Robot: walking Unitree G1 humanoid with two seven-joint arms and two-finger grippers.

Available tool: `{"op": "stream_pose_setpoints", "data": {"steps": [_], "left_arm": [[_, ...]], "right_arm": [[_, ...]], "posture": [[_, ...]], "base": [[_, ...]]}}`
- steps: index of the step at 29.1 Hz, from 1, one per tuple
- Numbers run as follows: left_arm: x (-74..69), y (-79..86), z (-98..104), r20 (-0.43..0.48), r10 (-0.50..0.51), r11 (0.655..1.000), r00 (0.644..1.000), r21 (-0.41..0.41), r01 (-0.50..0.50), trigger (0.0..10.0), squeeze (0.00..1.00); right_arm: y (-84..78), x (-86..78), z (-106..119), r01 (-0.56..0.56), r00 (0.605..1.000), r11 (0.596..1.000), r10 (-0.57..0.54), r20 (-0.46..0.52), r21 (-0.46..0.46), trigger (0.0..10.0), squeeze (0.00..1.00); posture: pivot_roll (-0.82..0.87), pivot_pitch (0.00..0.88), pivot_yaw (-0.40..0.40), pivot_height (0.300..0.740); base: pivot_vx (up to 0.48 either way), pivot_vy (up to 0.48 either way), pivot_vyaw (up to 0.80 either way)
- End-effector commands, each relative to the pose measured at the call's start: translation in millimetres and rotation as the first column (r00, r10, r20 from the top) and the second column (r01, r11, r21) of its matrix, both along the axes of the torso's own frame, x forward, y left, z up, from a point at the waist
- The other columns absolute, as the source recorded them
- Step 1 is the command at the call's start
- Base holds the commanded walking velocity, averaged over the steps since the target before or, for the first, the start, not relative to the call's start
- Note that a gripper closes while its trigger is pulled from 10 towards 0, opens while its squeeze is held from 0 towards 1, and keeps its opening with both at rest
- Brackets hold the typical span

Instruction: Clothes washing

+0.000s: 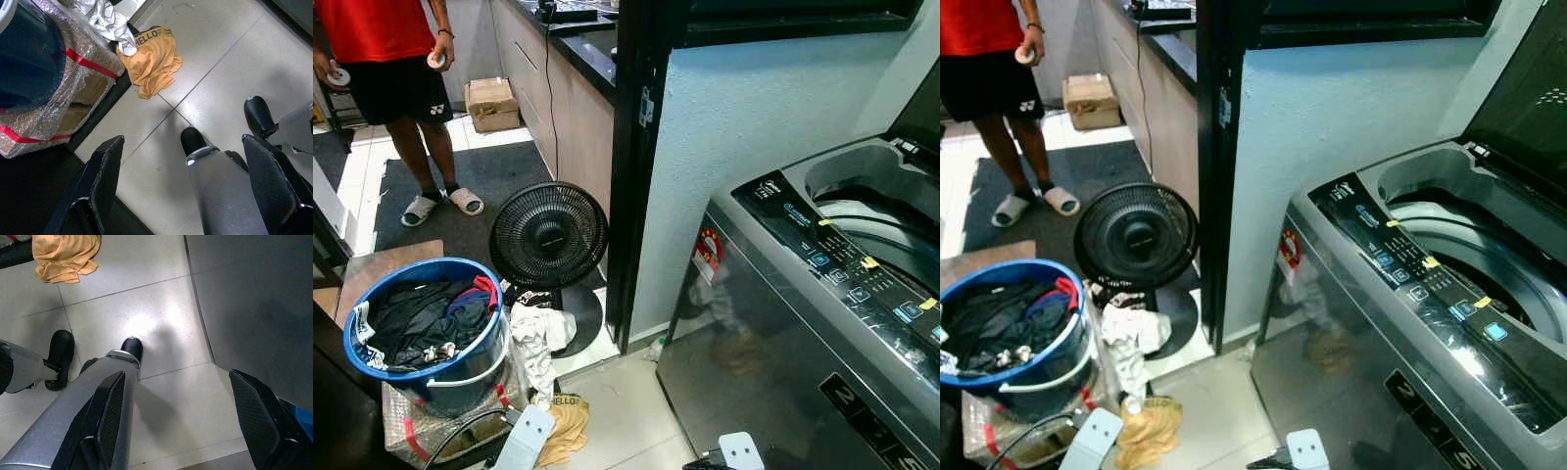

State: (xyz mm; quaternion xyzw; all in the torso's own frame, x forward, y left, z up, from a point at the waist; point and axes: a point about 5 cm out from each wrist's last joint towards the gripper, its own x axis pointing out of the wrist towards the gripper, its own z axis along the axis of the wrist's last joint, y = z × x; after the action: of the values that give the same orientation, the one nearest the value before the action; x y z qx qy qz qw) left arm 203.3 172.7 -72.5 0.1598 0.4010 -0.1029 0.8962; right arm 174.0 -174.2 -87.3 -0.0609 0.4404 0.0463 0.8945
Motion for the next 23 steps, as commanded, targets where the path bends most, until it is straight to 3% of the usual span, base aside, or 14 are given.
{"op": "stream_pose_setpoints", "data": {"steps": [1, 23], "left_arm": [[-4.8, -0.4, -3.0, -0.02, 0.003, 1.0, 1.0, -0.001, -0.003, 10.0, 0.0], [-5.0, 0.0, -2.8, -0.015, -0.002, 1.0, 1.0, -0.002, 0.002, 10.0, 0.0]], "right_arm": [[0.4, -2.0, -1.1, 0.0, 1.0, 1.0, 0.0, -0.012, 0.001, 10.0, 0.0], [1.8, -3.0, -1.6, -0.022, 1.0, 1.0, 0.022, -0.014, -0.003, 10.0, 0.0]], "posture": [[0.03, 0.0, 0.001, 0.74], [0.04, 0.0, -0.003, 0.74]], "base": [[0.0, 0.0, 0.0], [0.0, 0.0, 0.0]]}}
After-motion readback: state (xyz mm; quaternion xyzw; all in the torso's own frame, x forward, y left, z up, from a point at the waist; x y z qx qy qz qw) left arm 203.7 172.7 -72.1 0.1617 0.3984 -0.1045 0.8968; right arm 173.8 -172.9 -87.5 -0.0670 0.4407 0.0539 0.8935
